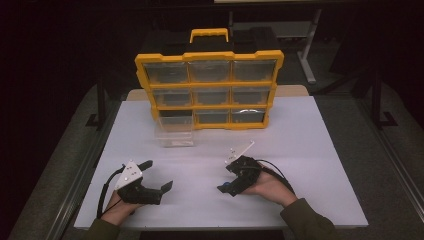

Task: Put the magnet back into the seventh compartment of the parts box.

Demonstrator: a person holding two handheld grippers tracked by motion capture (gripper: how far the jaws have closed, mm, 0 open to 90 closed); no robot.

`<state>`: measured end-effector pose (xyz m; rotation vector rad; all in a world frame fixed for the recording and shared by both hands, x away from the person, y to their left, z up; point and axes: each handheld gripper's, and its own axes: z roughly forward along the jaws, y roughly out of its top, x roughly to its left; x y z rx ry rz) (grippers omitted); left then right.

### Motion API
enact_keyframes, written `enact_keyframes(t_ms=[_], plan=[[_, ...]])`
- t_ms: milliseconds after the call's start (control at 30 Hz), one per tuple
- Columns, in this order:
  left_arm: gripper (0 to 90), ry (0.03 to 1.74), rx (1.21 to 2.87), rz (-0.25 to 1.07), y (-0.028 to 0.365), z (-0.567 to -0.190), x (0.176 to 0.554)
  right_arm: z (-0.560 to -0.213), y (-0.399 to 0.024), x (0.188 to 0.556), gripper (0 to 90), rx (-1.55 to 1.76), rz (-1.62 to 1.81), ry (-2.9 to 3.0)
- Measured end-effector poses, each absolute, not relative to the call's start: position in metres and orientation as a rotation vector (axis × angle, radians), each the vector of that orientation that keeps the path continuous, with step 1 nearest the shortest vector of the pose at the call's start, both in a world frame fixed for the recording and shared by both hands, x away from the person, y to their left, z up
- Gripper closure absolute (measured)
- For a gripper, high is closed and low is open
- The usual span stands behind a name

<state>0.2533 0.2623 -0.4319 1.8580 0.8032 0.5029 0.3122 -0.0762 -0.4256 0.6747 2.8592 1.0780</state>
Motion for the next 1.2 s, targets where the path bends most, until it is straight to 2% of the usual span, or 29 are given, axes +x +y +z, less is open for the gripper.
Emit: enact_keyframes(t_ms=[233,300,833,1200], plan=[[0.0,0.802,1.861,0.502,0.262,-0.432,0.253,-0.429,-0.075,0.312,23.0,0.660,1.049,2.878],[0.0,0.802,1.863,0.503,0.262,-0.432,0.253,-0.431,-0.075,0.311,28.2,0.646,1.021,2.891],[0.0,0.801,1.862,0.502,0.262,-0.432,0.253,-0.435,-0.075,0.311,46.4,0.579,0.984,2.925],[0.0,0.801,1.863,0.503,0.262,-0.432,0.253,-0.436,-0.074,0.310,52.8,0.554,0.962,2.930]])
